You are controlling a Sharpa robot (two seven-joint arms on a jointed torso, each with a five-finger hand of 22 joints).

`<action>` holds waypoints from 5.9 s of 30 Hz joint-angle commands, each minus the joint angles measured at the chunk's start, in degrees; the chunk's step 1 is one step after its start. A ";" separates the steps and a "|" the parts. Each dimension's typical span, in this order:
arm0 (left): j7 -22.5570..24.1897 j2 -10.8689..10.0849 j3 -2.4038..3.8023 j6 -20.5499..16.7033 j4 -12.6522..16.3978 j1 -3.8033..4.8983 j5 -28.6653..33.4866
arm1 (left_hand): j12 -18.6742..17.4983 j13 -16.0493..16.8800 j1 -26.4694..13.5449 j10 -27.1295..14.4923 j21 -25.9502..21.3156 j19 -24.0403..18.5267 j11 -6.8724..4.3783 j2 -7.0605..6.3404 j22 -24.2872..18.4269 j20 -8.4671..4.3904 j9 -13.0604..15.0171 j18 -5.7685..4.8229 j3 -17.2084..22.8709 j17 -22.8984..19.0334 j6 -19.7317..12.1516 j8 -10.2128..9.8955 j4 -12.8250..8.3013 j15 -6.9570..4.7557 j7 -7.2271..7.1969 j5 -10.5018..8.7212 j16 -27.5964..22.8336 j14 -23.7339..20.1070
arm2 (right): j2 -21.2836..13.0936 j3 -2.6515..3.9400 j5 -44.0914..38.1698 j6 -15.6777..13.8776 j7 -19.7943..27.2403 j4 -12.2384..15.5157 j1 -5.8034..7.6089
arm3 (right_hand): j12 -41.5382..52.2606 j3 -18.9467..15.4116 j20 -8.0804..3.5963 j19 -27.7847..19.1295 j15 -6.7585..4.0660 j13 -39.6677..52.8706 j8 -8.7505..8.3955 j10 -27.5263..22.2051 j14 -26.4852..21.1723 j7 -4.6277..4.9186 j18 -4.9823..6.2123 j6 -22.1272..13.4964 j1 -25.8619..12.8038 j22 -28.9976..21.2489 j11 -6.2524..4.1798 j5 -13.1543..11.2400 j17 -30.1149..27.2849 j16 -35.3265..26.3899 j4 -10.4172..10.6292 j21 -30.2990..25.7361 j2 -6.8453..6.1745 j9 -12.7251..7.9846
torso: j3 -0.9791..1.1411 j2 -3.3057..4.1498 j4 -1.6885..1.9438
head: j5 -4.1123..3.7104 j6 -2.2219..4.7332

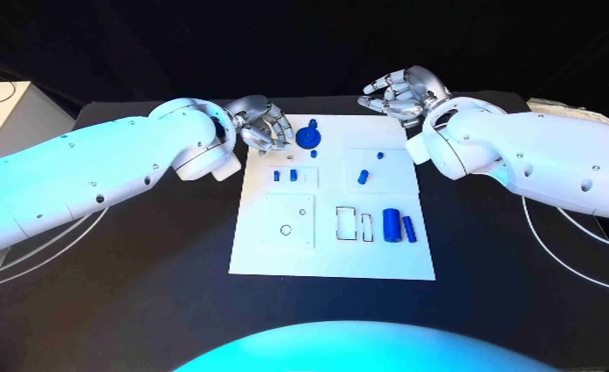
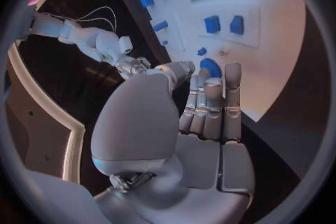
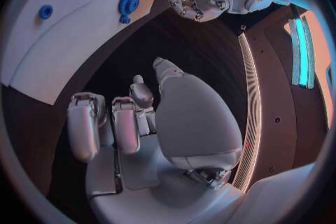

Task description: Assemble the parts on the task board

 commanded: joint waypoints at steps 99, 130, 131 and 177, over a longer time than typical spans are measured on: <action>12.28 13.46 -3.67 -3.06 -14.28 -1.46 -33.16 | -16.33 -17.14 -4.02 15.12 12.20 11.54 -2.07 1.67 15.27 -1.65 -10.06 -2.33 3.65 -0.38 17.90 -11.26 -9.26 -1.97 -2.26 -1.02 13.19 9.93 | 0.35 0.01 -2.15 0.19 2.87 0.51 0.04 | -1.79 1.21 0.29 3.08 0.16 -2.11 0.56 -1.60 4.07 0.01 0.71 -0.37 -0.21 9.01 -0.10 -0.14 7.19 -0.70 0.06 -0.72 0.06 -0.06 | -0.02 0.13 -0.15 | -1.55 0.23; 10.77 3.24 -1.12 0.54 -6.11 -1.55 -29.17 | -17.78 -17.24 -4.43 16.31 12.85 12.39 -2.16 1.49 16.11 -1.67 -9.91 -2.54 3.44 0.29 18.56 -11.70 -9.50 -2.01 -2.34 -1.08 13.58 10.65 | -0.07 0.00 -2.28 0.38 2.67 0.22 0.01 | -1.79 1.21 0.29 3.08 0.16 -2.11 0.56 -1.60 4.07 0.01 0.71 -0.37 -0.21 9.01 -0.10 -0.14 7.19 -0.70 0.06 -0.72 0.06 -0.06 | -0.22 -0.15 0.22 | -1.51 0.00; 10.71 3.29 -1.13 0.52 -6.27 -1.56 -29.25 | -17.78 -17.24 -4.43 16.31 12.85 12.39 -2.16 1.49 16.11 -1.67 -9.91 -2.54 3.44 0.29 18.56 -11.70 -9.50 -2.01 -2.34 -1.08 13.58 10.65 | -0.07 0.00 -2.28 0.39 2.67 0.22 0.01 | -1.79 1.21 0.29 3.08 0.16 -2.11 0.56 -1.60 4.07 0.01 0.71 -0.37 -0.21 9.01 -0.10 -0.14 7.19 -0.70 0.06 -0.72 0.06 -0.06 | -0.23 -0.10 0.17 | -1.47 0.02; 10.05 5.36 -1.78 2.01 -8.83 -2.17 -30.51 | -18.18 -17.22 -4.44 16.72 12.99 12.58 -2.23 1.59 16.32 -1.70 -9.84 -2.58 3.39 0.40 18.83 -11.83 -9.58 -2.07 -2.40 -1.08 13.65 10.76 | -0.15 0.00 -2.49 0.28 2.62 0.37 0.01 | -1.79 1.21 0.29 3.08 0.16 -2.11 0.56 -1.60 4.07 0.01 0.71 -0.37 -0.21 9.01 -0.10 -0.14 7.19 -0.70 0.06 -0.72 0.06 -0.06 | -0.21 -0.15 0.18 | -1.56 -0.89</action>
